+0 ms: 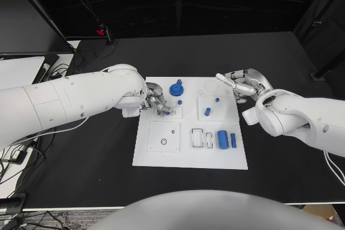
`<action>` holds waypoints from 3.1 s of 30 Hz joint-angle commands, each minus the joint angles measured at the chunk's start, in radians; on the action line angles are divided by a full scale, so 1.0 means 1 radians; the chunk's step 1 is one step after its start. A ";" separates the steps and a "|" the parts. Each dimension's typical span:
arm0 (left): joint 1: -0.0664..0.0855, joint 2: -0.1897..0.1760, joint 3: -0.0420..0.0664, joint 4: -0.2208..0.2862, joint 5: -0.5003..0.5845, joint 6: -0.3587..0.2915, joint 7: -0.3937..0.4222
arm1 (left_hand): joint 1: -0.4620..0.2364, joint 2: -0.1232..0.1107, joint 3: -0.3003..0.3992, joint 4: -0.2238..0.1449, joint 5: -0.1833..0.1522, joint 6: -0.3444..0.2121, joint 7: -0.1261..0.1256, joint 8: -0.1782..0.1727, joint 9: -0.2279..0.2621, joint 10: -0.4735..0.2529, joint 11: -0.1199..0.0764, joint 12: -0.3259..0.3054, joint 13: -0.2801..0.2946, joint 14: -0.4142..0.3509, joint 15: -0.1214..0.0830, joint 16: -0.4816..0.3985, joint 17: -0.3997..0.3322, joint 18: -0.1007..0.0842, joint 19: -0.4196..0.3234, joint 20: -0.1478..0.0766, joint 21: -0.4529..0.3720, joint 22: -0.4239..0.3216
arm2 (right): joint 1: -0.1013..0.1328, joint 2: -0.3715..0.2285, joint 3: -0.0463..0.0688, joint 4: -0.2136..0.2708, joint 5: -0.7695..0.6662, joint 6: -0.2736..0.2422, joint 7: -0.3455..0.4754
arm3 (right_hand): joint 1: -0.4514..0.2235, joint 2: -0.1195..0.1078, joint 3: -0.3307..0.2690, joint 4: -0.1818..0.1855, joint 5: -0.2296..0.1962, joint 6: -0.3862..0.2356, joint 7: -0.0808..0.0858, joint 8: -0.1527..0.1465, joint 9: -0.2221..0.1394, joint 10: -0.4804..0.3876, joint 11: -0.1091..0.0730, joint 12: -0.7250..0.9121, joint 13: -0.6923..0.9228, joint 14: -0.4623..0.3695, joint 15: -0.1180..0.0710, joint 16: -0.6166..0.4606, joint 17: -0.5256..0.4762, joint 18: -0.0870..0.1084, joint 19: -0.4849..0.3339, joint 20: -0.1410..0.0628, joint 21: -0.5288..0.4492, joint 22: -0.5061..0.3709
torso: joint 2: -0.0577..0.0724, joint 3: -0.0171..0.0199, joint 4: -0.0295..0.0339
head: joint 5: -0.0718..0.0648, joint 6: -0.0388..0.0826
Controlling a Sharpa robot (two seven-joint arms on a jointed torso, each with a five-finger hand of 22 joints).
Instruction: Assemble the parts on the task board
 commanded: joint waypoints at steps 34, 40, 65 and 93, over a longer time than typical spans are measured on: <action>0.002 -0.055 -0.005 0.041 -0.006 -0.090 0.049 | -0.278 -0.044 -0.287 0.001 -0.206 -0.043 0.003 -0.002 0.073 0.106 0.003 -0.005 0.263 0.105 0.005 0.001 0.264 -0.014 0.104 0.001 0.003 0.263 | 0.001 -0.001 0.000 -0.001 0.000 -0.001 0.000 | -0.002 0.008 -0.008 -0.001 0.002 0.003 0.003 -0.004 -0.001 0.069 -0.004 -0.001 0.234 0.104 -0.005 0.002 0.263 0.019 -0.003 0.001 -0.005 0.187 | -0.001 -0.0002 0.0000 | -0.005 0.000; 0.037 -0.101 -0.004 0.075 0.009 -0.086 0.091 | -0.264 -0.052 -0.301 0.001 -0.205 -0.087 0.009 0.044 0.122 0.106 0.007 -0.005 0.263 0.105 0.009 0.001 0.264 -0.014 0.104 0.003 0.003 0.263 | 0.001 -0.001 0.000 -0.004 0.000 -0.002 -0.001 | -0.002 0.008 -0.008 -0.001 0.002 0.003 0.003 -0.004 -0.001 0.069 -0.004 -0.001 0.234 0.104 -0.005 0.002 0.263 0.019 -0.003 0.001 -0.005 0.187 | -0.001 0.0015 0.0004 | -0.001 0.000; 0.091 -0.077 -0.005 -0.103 0.013 -0.011 0.146 | -0.218 -0.012 -0.296 0.000 -0.204 -0.094 0.006 0.082 0.148 0.106 0.006 -0.005 0.263 0.105 0.004 0.001 0.264 -0.014 0.104 0.002 0.003 0.263 | 0.001 -0.002 0.000 -0.002 0.000 -0.004 0.000 | -0.002 0.009 -0.008 -0.001 0.003 0.003 0.003 -0.004 -0.001 0.069 -0.004 -0.002 0.234 0.104 -0.005 0.002 0.263 0.019 -0.004 0.001 -0.007 0.186 | 0.000 -0.0008 -0.0014 | 0.007 0.000; 0.030 0.069 -0.005 -0.325 -0.044 0.095 0.215 | -0.213 0.042 -0.313 0.002 -0.212 -0.071 0.000 0.082 0.137 0.106 0.002 -0.005 0.263 0.105 0.000 0.001 0.264 -0.014 0.104 -0.002 0.003 0.263 | 0.001 0.006 0.000 0.001 0.000 -0.005 -0.002 | -0.002 0.012 -0.009 -0.001 0.003 0.003 0.004 -0.004 -0.001 0.068 -0.003 -0.002 0.233 0.104 -0.005 0.002 0.263 0.020 -0.005 0.002 -0.008 0.186 | 0.000 0.0000 0.0000 | 0.019 0.000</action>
